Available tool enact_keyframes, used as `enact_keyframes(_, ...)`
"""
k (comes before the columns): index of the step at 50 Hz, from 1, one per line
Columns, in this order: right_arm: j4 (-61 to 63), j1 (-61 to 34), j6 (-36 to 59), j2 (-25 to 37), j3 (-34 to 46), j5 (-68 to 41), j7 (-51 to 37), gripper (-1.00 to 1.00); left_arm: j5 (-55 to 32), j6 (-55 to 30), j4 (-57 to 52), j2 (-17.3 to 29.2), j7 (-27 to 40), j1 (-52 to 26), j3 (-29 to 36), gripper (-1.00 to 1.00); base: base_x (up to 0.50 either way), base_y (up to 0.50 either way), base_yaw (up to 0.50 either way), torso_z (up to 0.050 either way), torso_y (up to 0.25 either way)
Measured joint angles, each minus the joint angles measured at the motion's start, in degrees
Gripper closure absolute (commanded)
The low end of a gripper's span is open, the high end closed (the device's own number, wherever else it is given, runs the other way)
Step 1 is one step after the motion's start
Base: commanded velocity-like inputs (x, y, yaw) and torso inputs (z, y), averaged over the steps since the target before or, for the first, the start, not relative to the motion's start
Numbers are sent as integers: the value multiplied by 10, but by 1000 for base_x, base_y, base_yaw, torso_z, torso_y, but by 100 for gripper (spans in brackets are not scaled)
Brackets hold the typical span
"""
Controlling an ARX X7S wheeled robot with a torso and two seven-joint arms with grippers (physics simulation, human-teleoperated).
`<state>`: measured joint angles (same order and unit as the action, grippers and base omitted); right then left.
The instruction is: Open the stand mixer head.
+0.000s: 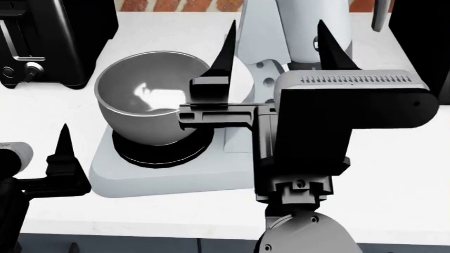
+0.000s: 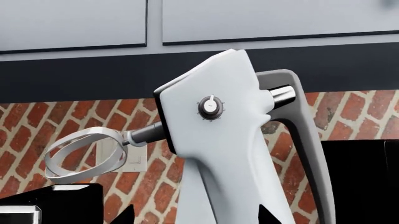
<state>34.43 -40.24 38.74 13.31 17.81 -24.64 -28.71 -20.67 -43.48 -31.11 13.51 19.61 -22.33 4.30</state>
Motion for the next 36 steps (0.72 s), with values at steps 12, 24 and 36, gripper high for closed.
enact_keyframes(12, 35, 43, -6, 16, -15, -15, -3, -100, -2, 5, 4, 1, 2, 3, 3, -100, 0, 0, 0, 0, 0)
enact_keyframes(24, -10, 162, -147, 31, -29, -11, 66, -100, -5, 29, 18, -5, 0, 35, 5, -100, 0, 0, 0, 0, 0)
enact_keyframes(36, -15, 209, -201, 45, -37, -7, 89, -100, -4, 35, 31, -2, 0, 47, 11, -100, 0, 0, 0, 0, 0)
